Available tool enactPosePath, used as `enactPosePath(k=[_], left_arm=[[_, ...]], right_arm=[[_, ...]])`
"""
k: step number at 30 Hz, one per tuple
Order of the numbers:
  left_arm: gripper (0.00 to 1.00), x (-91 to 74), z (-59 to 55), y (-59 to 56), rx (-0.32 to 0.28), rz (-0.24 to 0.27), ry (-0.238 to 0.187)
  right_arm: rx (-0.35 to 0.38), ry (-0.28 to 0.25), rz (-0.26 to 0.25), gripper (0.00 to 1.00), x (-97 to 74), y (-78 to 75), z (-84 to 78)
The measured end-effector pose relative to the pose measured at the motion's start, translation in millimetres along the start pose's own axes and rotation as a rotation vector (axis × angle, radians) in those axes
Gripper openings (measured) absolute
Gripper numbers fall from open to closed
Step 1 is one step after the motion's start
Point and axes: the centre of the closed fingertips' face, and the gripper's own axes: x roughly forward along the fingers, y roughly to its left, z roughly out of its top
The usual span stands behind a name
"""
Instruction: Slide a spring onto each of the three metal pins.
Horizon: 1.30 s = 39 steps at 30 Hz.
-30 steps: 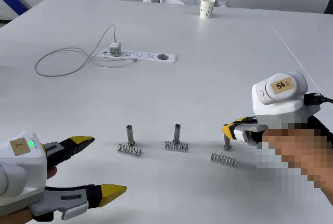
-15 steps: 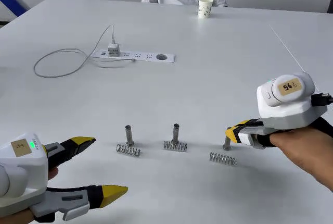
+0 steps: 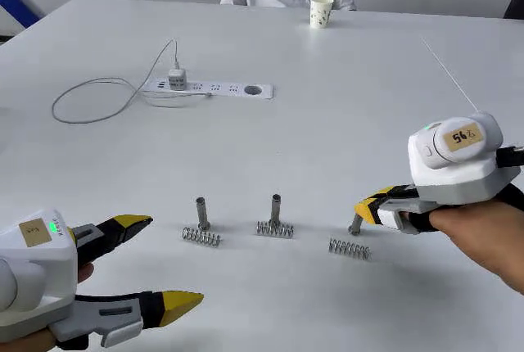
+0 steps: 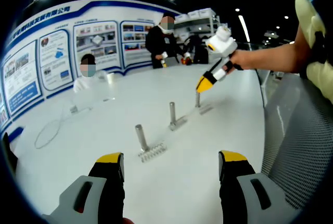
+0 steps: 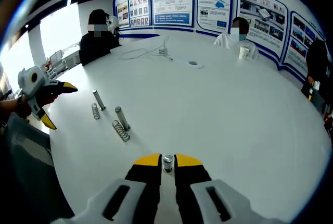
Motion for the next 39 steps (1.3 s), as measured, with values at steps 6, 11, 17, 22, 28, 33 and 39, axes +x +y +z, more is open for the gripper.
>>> enactPosePath(k=[6,11,17,22,28,33,39], left_arm=[[0.76,-0.5,-0.6,-0.5,0.000,-0.001,0.002],[0.75,-1.0,0.4,-1.2,0.003,-0.003,0.002],[0.75,-0.8,1.8,-2.7,0.006,-0.007,0.000],[0.75,0.5,1.6,-4.7,0.006,-0.014,0.002],[0.75,3.2,1.8,-8.7,0.008,-0.026,0.003],[0.75,3.6,2.1,-10.2,0.009,-0.031,0.004],[0.74,3.5,0.2,-10.8,0.005,-0.034,0.007]], right_arm=[[-0.013,-0.008,0.003,0.12,-5.1,0.6,-1.1],[-0.023,-0.021,0.008,0.13,-10.5,-0.2,-1.6],[-0.031,-0.021,0.033,0.14,-15.0,-0.1,-11.5],[-0.051,-0.002,0.088,0.14,-15.0,8.4,-23.7],[-0.110,0.017,0.160,0.15,-10.3,22.1,-32.0],[-0.161,0.035,0.203,0.16,-4.6,29.1,-38.5],[-0.204,0.051,0.236,0.16,1.2,28.9,-45.7]])
